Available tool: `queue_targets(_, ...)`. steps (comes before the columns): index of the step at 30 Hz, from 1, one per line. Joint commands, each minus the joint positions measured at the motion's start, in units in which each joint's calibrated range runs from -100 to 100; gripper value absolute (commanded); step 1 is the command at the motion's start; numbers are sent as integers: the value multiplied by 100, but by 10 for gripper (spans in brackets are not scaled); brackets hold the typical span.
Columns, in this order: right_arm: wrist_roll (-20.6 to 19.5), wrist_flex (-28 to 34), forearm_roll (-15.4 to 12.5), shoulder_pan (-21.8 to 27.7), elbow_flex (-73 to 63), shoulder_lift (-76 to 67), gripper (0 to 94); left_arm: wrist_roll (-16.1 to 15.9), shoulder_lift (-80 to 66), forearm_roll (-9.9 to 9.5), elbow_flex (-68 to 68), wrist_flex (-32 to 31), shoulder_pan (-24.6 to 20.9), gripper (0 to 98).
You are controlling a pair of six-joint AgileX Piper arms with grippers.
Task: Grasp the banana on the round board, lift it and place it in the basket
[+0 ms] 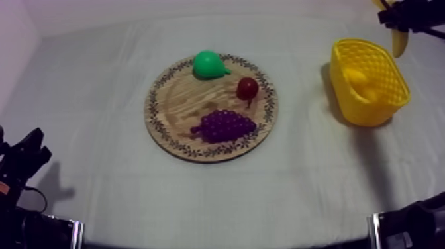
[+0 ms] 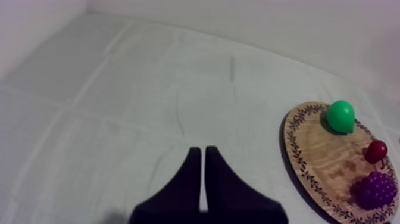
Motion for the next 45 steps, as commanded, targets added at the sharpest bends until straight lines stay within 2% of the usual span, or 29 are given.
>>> queue_targets(1,-289,-104,137,50,196,-1,104,1,-5,0,-4,-4,-1,0)
queue_targets(8,-638,-409,370,159,590,77,105,1,-5,0,-4,-4,-1,0)
queue_targets(14,-507,-407,331,181,663,369,78,1,-5,0,-4,-4,-1,0)
queue_targets(28,-451,-735,366,431,549,1694,94,1,-5,0,-4,-4,-1,0)
queue_targets(31,-415,-836,339,472,532,1904,161,1,-5,0,-4,-4,-1,0)
queue_targets(35,-252,-917,242,495,511,2109,383,1,-5,0,-4,-4,-1,0)
queue_targets(39,-172,-963,218,485,478,2171,519,1,-5,0,-4,-4,-1,0)
queue_targets(42,-140,-981,215,450,484,2095,553,1,-5,0,-4,-4,-1,0)
queue_targets(44,-134,-994,194,426,511,1979,493,1,-5,0,-4,-4,-1,0)
queue_targets(45,-135,-1008,176,414,533,1897,424,1,-5,0,-4,-4,-1,0)
